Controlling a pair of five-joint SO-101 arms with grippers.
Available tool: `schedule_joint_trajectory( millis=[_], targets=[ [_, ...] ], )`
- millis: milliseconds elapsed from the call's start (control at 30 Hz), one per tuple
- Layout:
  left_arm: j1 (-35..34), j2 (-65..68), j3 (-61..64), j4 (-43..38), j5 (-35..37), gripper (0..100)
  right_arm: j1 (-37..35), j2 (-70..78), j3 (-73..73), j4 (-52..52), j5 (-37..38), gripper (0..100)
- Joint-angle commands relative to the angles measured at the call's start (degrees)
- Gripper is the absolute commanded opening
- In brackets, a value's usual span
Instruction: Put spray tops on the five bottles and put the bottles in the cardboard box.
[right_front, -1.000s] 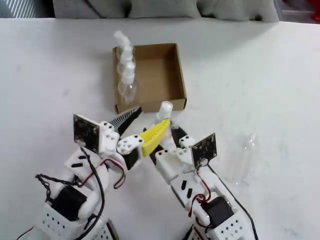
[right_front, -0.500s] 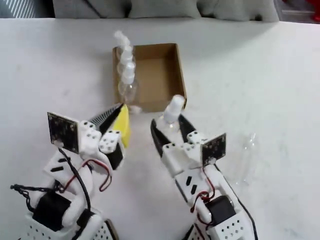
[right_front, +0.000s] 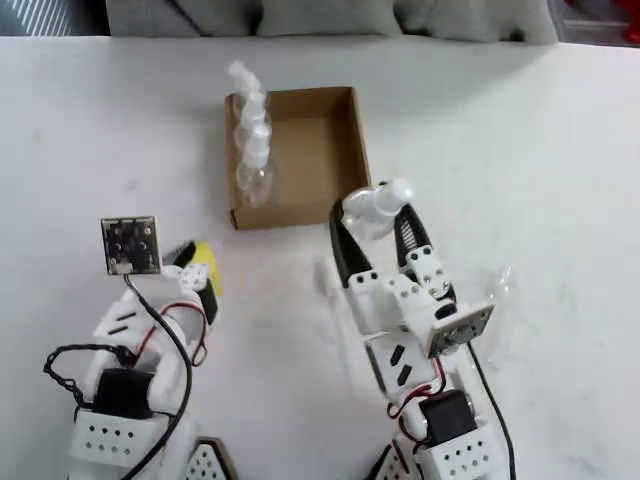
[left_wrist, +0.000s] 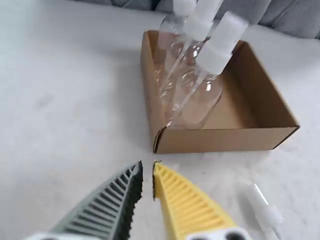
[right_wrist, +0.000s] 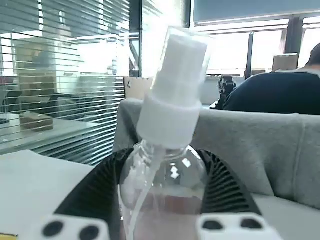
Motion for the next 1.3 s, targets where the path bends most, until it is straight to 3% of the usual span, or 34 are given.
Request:
schedule_joint_trajectory(
  millis=[0,233,400,533,800,1033,1267],
  targets=[
    [-4.0,-0.57,5.1,-7.12,0.18,6,1.63,0.84,-2.02,-2.42,1.14,4.0],
    [-6.2,-0.57,12.22,-14.42,0.18,6,1.63,20.44,-14.24,-5.58,0.79,4.0],
    [-5.67,-0.57,15.74,-14.59,-0.62,6,1.63,40.04,-22.95,-15.52,1.05,4.0],
    [-5.76,-0.57,15.91,-13.98,-6.33,6,1.71,54.11,-29.1,-22.37,1.05,4.1],
    [-5.76,-0.4,15.91,-13.98,-6.95,6,2.15,81.98,-43.25,-34.86,1.14,4.1],
    [-5.76,-0.4,15.91,-13.98,-7.03,6,5.76,102.46,-59.08,-36.7,1.14,4.1],
    [-5.76,-0.4,15.91,-14.07,-7.03,6,6.81,113.71,-68.75,-36.62,1.14,4.1]
  ],
)
